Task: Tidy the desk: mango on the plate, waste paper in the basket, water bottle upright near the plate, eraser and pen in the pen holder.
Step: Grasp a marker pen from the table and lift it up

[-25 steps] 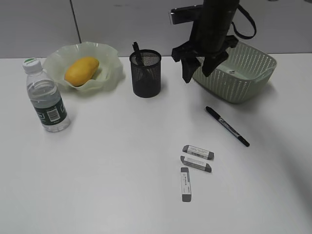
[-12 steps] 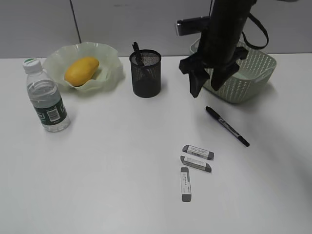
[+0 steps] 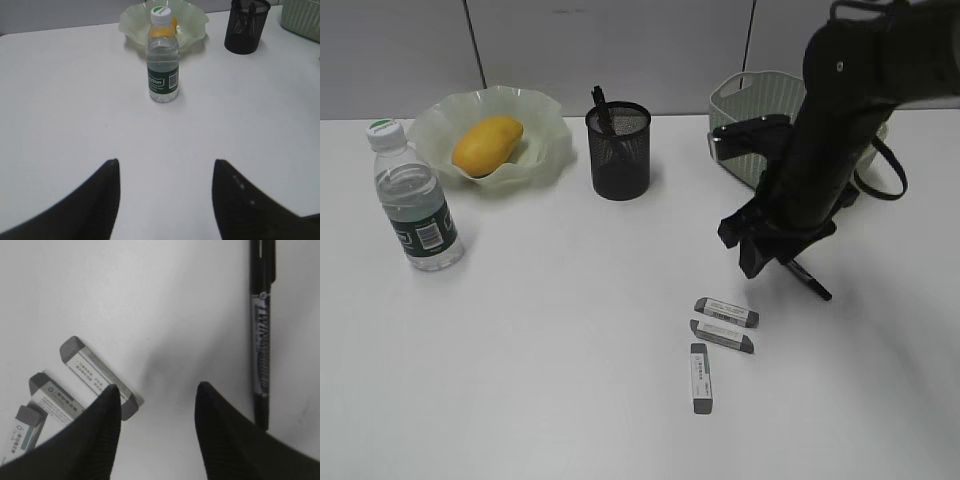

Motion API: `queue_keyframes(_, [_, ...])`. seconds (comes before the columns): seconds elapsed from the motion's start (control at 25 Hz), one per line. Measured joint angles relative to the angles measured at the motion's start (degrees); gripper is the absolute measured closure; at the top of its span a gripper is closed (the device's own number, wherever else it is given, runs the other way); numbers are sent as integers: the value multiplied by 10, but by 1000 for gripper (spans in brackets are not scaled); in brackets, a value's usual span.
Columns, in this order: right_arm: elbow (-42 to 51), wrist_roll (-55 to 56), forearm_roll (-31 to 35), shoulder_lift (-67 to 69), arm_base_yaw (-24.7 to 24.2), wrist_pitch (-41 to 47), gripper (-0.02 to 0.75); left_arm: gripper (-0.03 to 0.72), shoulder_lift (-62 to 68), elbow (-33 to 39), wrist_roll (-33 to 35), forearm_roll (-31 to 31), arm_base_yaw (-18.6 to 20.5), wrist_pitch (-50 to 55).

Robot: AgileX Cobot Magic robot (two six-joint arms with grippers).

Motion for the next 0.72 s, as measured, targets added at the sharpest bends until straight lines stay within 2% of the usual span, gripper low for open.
queue_keyframes(0.2, [65, -10, 23, -6, -24, -104, 358, 242, 0, 0, 0, 0, 0, 0])
queue_keyframes(0.72, [73, -66, 20, -8, -64, -209, 388, 242, 0, 0, 0, 0, 0, 0])
